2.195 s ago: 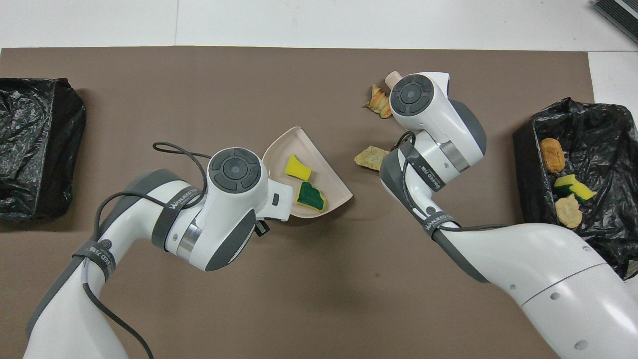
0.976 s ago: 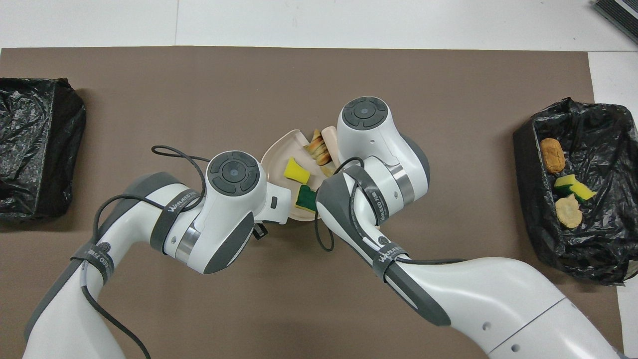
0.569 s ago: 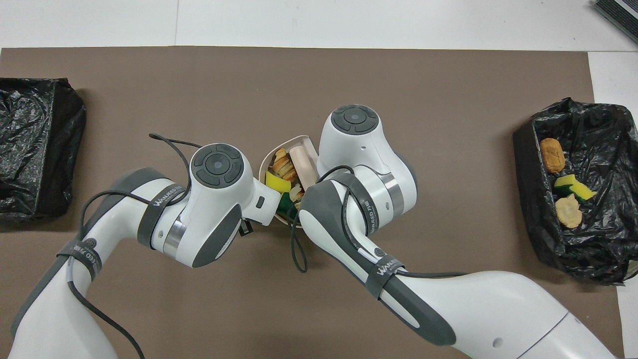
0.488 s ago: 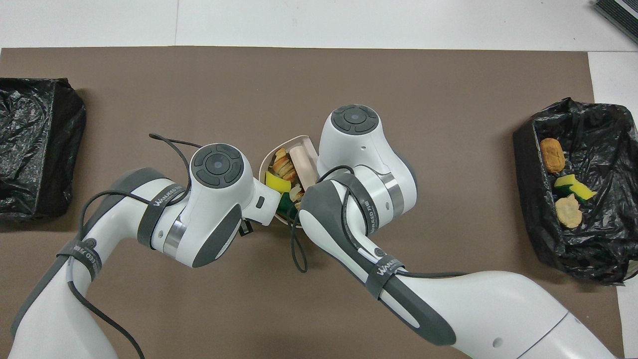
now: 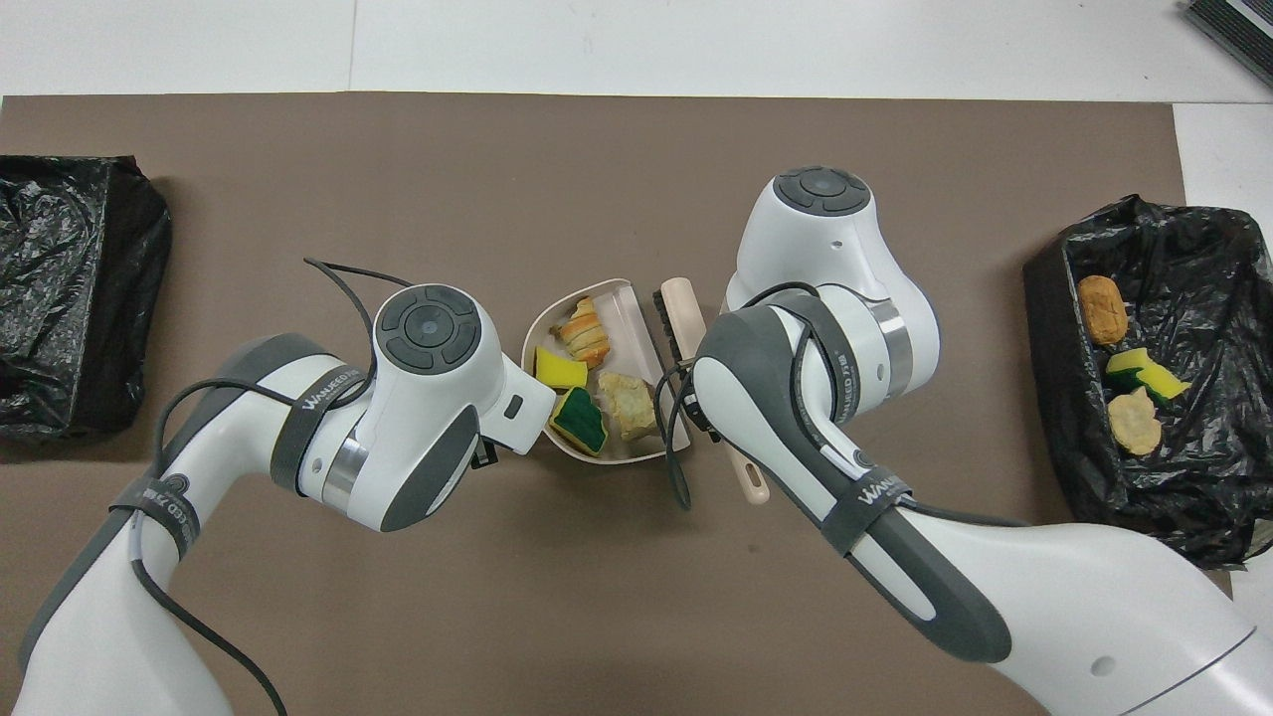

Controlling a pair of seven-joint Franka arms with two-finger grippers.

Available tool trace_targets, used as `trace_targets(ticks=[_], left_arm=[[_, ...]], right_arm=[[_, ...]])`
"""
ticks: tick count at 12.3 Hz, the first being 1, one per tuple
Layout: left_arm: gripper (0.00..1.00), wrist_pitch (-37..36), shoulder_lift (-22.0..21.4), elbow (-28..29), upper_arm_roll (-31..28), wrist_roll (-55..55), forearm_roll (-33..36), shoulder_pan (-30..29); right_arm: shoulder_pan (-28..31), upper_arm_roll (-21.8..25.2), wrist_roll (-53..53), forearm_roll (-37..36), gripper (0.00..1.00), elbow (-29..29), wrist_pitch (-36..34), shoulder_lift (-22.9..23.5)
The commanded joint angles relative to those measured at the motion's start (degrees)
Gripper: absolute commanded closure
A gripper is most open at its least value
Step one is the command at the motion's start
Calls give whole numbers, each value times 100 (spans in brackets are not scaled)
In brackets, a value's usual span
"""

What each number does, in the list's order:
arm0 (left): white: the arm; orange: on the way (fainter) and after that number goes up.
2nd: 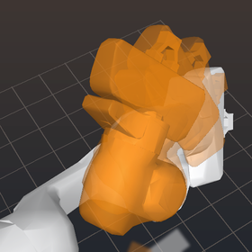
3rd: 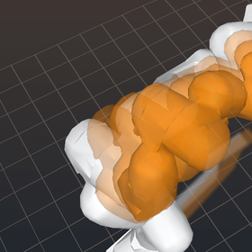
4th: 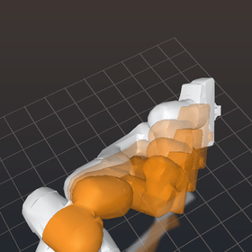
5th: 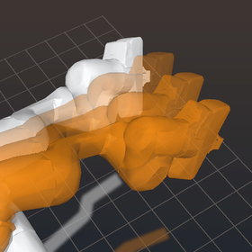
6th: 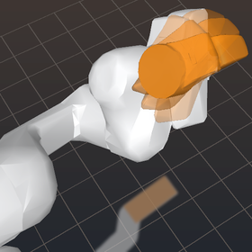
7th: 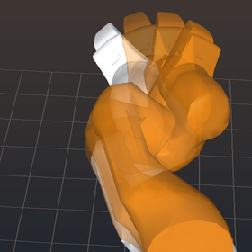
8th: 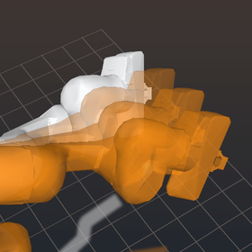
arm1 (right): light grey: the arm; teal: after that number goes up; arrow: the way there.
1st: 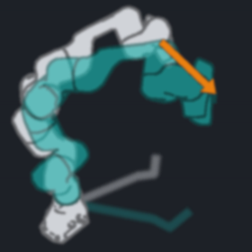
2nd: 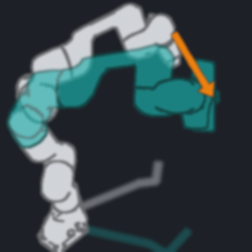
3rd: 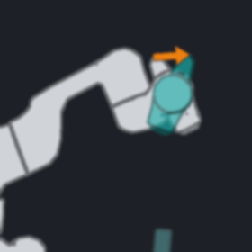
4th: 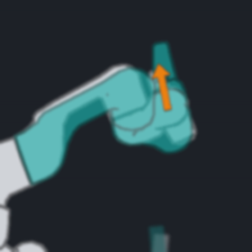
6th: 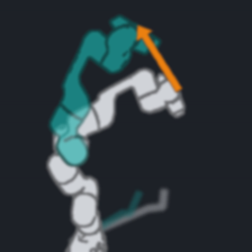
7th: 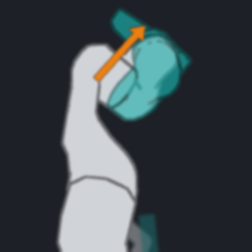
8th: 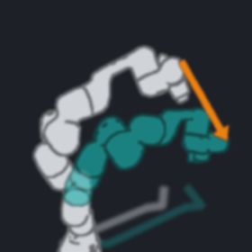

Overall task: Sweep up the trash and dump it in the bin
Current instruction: 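Push the bread pieces into the dustpan with the right gripper's brush, then carry the loaded dustpan toward the bin with the left gripper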

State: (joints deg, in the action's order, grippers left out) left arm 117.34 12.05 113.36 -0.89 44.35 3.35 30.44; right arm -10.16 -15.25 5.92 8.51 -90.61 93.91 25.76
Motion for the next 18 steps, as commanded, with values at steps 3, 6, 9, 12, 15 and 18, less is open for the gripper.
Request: trace_targets(ticks=[3, 6, 9, 12, 15, 18], left_arm=[[100, 18, -561, 142, -16, 986, -18, -431], [100, -254, -1045, 142, -16, 1628, -18, -1029], [100, -369, -1319, 64, -51, 2111, 86, -1705], [100, -369, -1345, -182, -51, 3120, 254, -2645], [100, -185, -1223, -489, -60, 3844, 254, -3769], [100, 60, -759, -1182, -60, 5106, 263, -4685]], right_arm=[[426, -30, 145, -200, 100, -221, -171, -492], [628, -30, 313, -253, 100, -203, -163, -677], [541, -74, 787, -315, 100, -247, -84, -730], [278, -83, 1130, -306, 100, -754, 319, -1019], [-99, -83, 1411, -271, 100, -1528, 768, -1476], [-776, -92, 2209, -96, 100, -2328, 1215, -1995]])
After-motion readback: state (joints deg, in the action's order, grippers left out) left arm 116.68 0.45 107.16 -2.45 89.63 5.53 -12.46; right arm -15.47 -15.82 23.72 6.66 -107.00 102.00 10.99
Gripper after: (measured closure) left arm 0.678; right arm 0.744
